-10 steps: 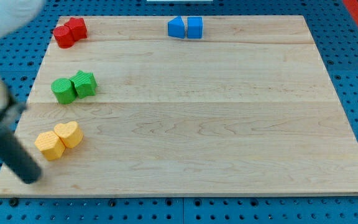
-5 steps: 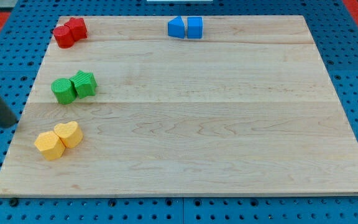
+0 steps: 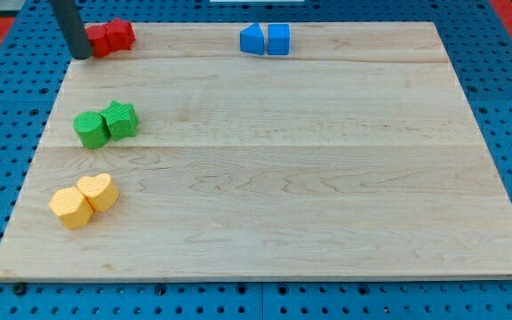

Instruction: Move the red star closer to the blue triangle

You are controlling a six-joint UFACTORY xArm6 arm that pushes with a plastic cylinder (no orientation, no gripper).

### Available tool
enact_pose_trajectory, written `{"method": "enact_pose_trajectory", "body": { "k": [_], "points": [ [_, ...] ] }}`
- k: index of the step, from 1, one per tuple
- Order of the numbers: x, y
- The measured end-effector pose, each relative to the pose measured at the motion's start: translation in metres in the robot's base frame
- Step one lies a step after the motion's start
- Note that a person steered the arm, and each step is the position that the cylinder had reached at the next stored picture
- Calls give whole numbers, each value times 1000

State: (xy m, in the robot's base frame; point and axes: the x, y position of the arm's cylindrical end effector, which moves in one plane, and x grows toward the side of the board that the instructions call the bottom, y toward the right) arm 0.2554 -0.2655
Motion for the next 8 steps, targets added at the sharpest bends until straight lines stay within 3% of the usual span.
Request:
{"method": "enact_pose_trajectory", "body": {
  "k": [2,4,5,6,7,8],
  "points": [
    [2,-39],
    [-42,8],
    [-42,41],
    [-64,38],
    [-64,46],
    [-49,108]
  ]
}}
